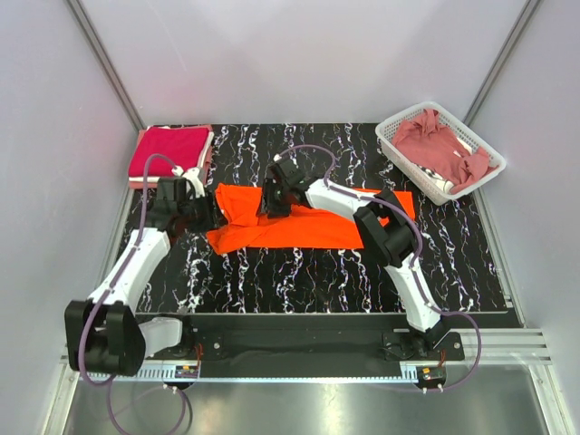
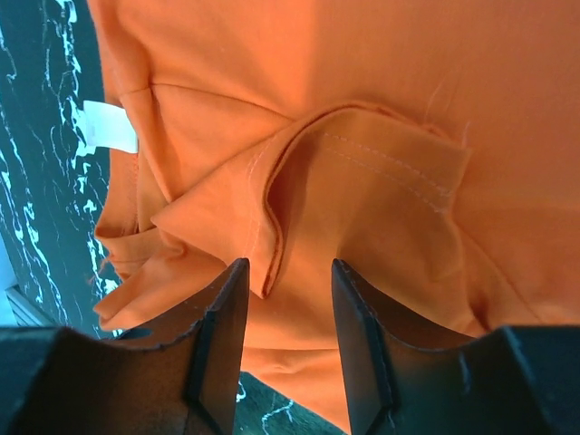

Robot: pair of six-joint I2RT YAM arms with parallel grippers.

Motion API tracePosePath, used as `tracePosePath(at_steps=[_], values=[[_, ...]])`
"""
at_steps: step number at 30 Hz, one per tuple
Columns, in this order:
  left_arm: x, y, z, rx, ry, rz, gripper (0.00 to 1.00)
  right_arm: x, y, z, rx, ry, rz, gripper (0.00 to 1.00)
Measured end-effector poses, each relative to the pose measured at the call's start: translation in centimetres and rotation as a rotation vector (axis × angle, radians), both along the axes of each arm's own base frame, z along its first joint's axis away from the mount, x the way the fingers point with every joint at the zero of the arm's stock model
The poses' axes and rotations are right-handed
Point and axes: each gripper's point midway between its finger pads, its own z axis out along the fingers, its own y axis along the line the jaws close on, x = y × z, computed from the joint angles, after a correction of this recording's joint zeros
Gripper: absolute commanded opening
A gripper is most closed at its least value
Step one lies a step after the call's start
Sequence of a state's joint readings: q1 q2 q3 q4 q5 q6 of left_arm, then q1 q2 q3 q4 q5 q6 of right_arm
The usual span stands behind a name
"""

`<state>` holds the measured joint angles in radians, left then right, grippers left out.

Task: Fold and stack the t-shirts
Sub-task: Fold the tshirt

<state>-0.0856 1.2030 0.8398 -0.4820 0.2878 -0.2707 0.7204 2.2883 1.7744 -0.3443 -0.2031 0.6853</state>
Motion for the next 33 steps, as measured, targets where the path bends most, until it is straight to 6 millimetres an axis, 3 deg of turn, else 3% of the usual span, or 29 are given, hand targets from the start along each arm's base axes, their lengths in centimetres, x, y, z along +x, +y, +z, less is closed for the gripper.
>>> tracePosePath(at_steps=[5, 19, 28, 33], values=[[0.4, -0.3, 2.1, -0.022, -0.097, -0.013, 0.49, -0.1, 0.7, -0.1, 0.004, 0.007, -0.058, 0.49], [-0.1, -1.9, 2.9, -0.104, -0.117, -0.070, 0.50, 0.7, 0.8, -0.2, 0.018, 0.015, -0.164, 0.47], [-0.1, -2.2, 3.2, -0.119, -0.128, -0.085, 0.50, -0.2, 2.2, -1.1, 0.023, 0.031, -0.166, 0.45], [-0.1, -2.3, 3.3, -0.120, -0.130, -0.085, 0.50, 0.0, 2.4, -1.2, 0.024, 0.028, -0.182, 0.37]])
